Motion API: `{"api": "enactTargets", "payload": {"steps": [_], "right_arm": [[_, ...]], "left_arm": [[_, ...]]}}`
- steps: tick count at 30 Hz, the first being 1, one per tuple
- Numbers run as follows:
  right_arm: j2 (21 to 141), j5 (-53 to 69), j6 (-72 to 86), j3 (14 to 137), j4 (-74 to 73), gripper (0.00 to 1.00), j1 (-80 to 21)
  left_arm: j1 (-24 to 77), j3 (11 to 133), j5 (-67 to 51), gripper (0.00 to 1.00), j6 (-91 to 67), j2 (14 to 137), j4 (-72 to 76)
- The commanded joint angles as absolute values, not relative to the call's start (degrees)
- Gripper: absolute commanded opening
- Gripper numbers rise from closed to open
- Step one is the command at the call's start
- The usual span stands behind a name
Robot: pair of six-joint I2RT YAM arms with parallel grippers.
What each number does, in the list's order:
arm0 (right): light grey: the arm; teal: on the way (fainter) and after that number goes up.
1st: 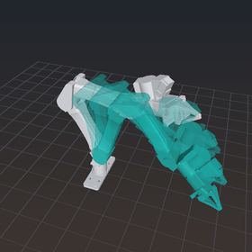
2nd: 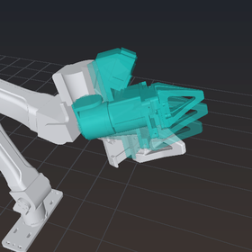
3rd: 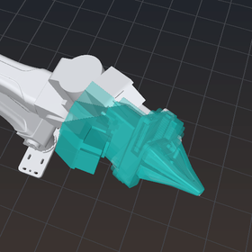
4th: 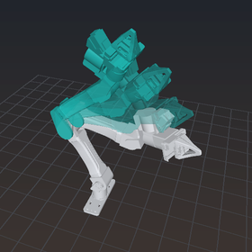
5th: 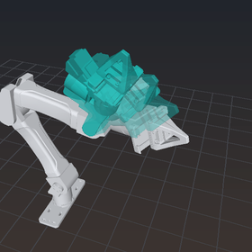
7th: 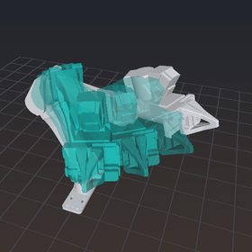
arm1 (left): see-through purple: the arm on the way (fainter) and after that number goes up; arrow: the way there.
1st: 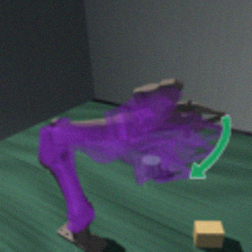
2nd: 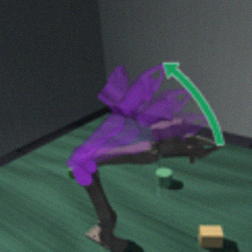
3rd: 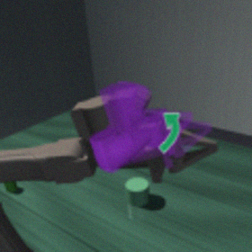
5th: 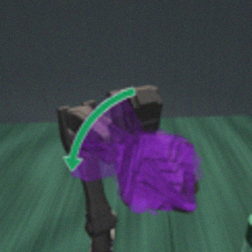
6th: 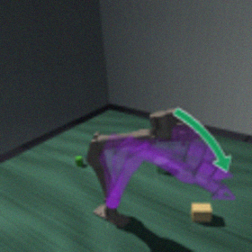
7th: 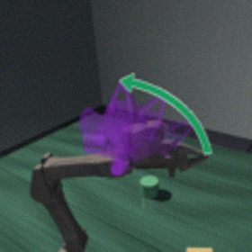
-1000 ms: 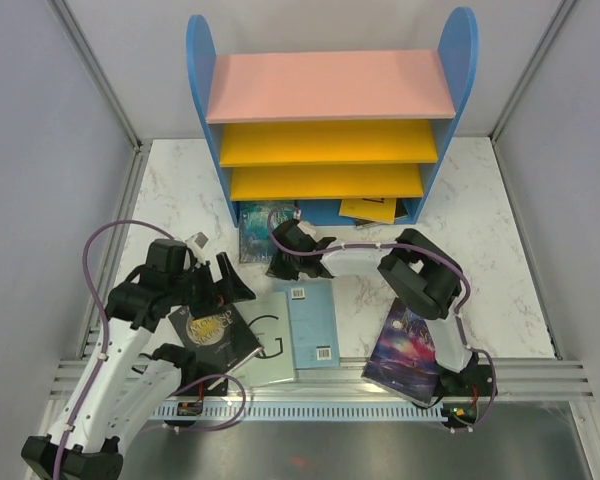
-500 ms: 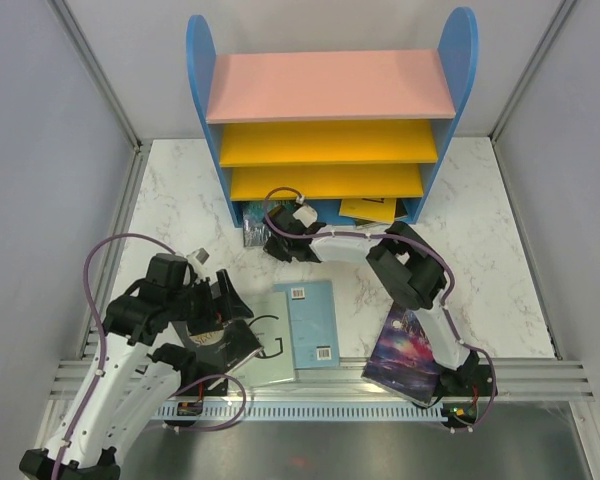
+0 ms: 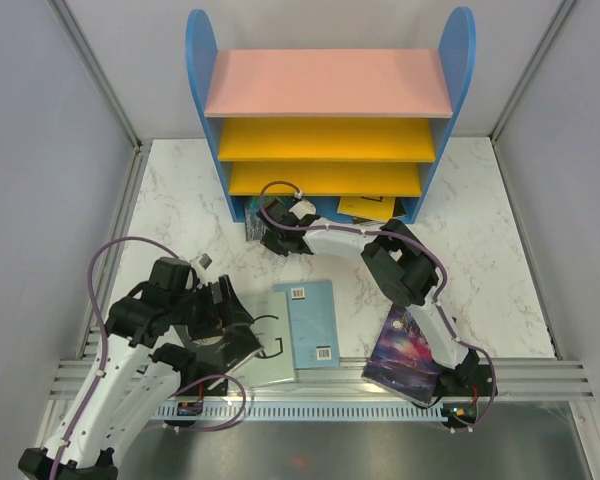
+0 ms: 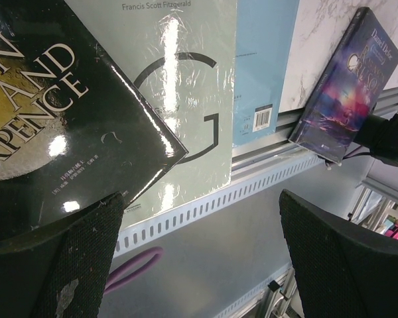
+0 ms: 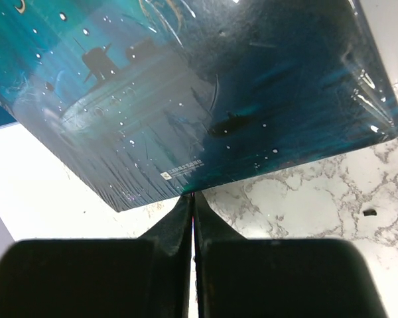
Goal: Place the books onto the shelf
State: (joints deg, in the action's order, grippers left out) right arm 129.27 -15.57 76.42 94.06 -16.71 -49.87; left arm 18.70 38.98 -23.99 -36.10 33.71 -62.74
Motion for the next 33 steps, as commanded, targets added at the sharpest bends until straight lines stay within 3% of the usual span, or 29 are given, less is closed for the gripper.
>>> {"api": "enactTargets", "payload": {"steps": [1,20,33], "right_arm": [[130.3,-21.7,73.1,98.4,-13.3,0.00,-46.9],[127.2,-40.7,56.6,102.7,-13.4,0.00,-49.6],[121.7,-45.6,64.9,81.3,-11.8,0.00,-56.0]], "left_arm": [[18.9,38.8,-24.1,0.99,-34.2,32.7,-63.2],[18.9,39.6,-22.8,1.00,-38.4,29.6,-62.7],[18.9,34.4,-23.0,0.99,-40.3,29.4,-59.5]]}}
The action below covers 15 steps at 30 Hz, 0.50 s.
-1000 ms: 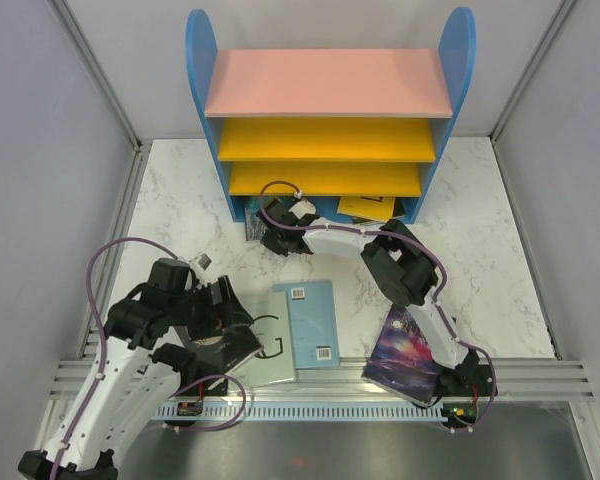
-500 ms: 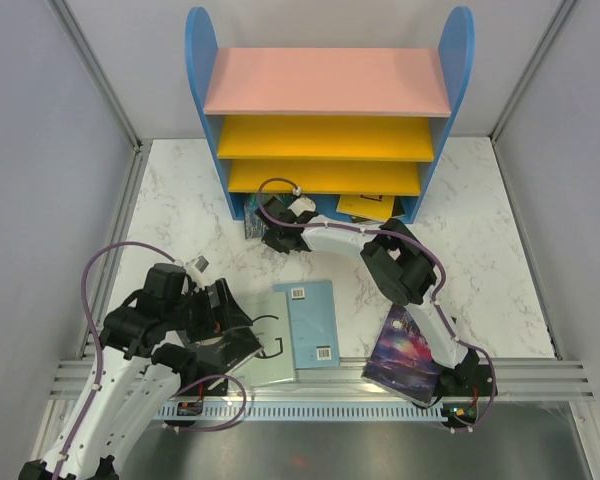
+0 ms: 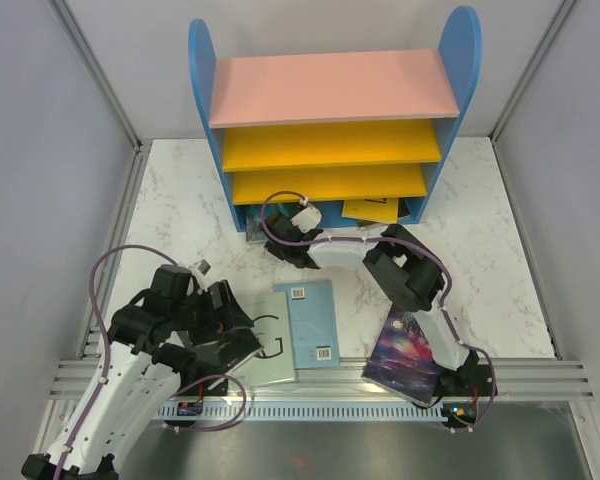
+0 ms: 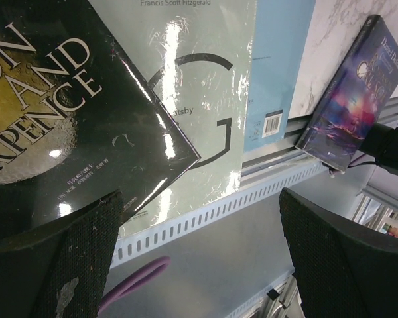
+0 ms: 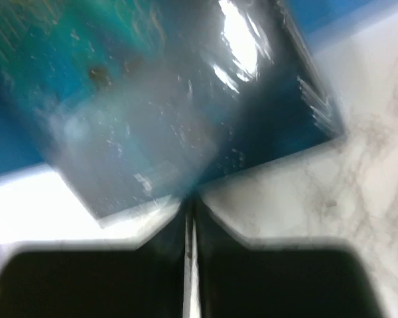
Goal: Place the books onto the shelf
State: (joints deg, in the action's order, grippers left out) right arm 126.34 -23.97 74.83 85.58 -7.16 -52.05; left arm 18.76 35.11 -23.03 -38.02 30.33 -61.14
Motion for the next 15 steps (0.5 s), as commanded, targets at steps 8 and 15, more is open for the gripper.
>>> {"api": "enactTargets", "payload": {"steps": [8,15], "right_arm": [[120.8,-45.0,70.8,78.5,-15.0,0.00,-59.1],[124.1,-45.3,71.1,79.8,-15.3,0.00,-58.9]], "left_arm": [[18.8,34.0,-22.8,0.99,-40.8,28.6,-59.3],[18.8,34.2,-22.2,0.99,-40.6,28.7,-59.3]]}}
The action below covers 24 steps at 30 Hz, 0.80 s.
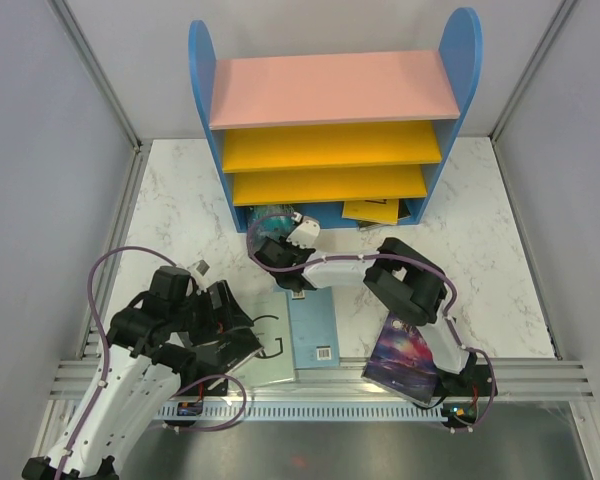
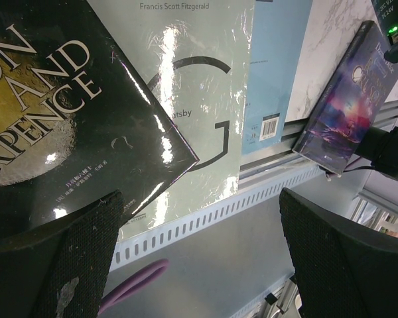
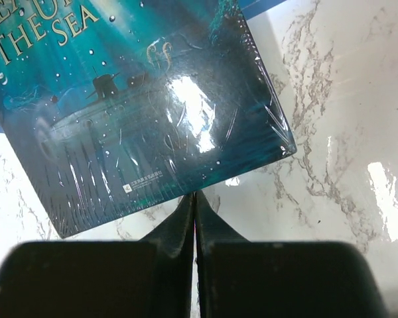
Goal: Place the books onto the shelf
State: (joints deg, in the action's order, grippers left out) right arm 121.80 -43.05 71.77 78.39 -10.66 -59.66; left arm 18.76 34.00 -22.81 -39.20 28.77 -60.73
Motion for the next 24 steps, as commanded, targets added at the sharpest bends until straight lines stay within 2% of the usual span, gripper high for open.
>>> {"api": "enactTargets", "payload": {"steps": [1,9,24], "right_arm": [[124.7,-45.3,71.0,80.5,-15.6,0.00,-58.8],[130.5,-44.4,70.1,85.6,-15.5,0.00,-58.4],[132.6,-54.1,64.8,97.4,-15.1,0.00,-56.3]], "left_arm": [[18.8,34.2,-22.3,0.99,-40.5,28.7,-59.3],[18.8,34.2,-22.4,0.99,-40.2,28.4,-59.3],[18.8,33.7,-23.1,0.99,-40.0,28.6,-58.4]]}}
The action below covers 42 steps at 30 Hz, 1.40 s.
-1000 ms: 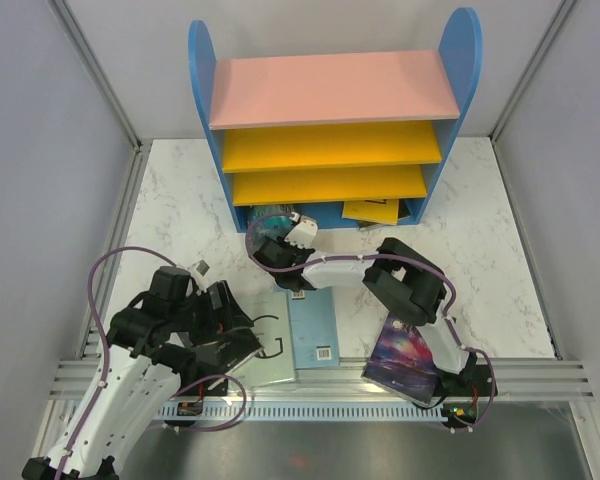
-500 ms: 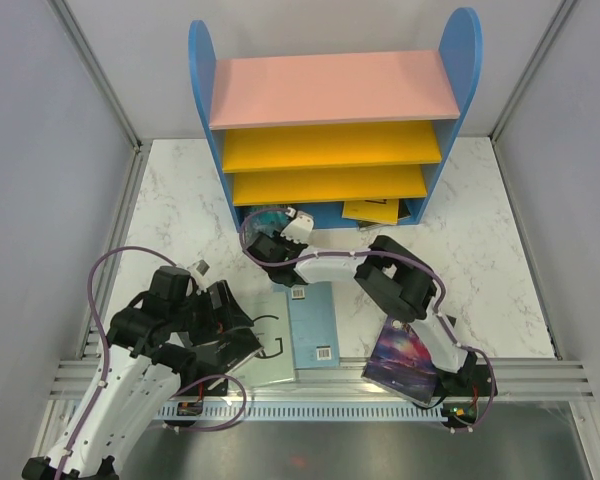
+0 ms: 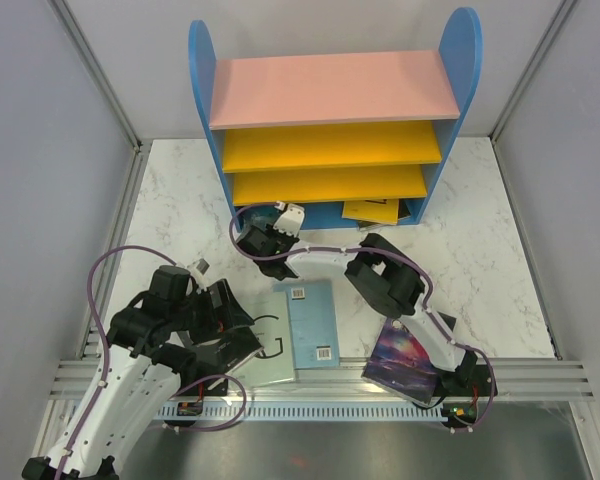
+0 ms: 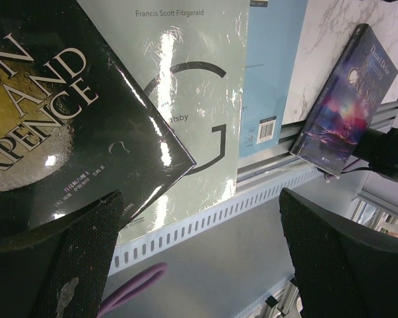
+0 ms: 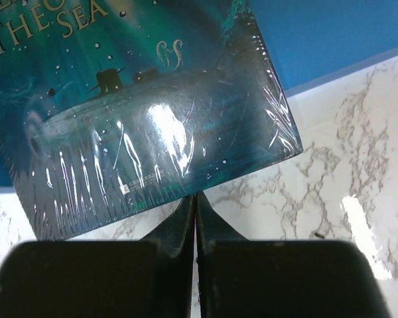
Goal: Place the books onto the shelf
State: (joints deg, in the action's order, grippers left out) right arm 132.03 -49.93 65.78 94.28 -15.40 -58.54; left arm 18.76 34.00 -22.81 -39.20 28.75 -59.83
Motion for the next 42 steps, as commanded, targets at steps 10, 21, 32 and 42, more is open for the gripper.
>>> {"api": "enactTargets", "payload": {"steps": [10,21,32,42], "right_arm": [[134.7,-53.5,56.6,104.0,-12.2,0.00,-53.1],[137.3,-48.5,52.7,107.7,-7.3,0.00,-52.1],[135.3,-37.6,47.7,103.5,4.7,0.00,-52.1],[115.1,-35.7,44.1,88.9,7.0,0.00,-55.4]], "left_arm": [[18.8,33.6,-23.1,0.99,-40.3,28.4,-58.4],[18.8,33.6,-23.0,0.99,-40.3,28.7,-58.4],[18.8,33.7,-22.5,0.99,-40.5,28.7,-58.5],[18.8,34.8,-21.3,1.00,-41.1,28.6,-58.9]]}}
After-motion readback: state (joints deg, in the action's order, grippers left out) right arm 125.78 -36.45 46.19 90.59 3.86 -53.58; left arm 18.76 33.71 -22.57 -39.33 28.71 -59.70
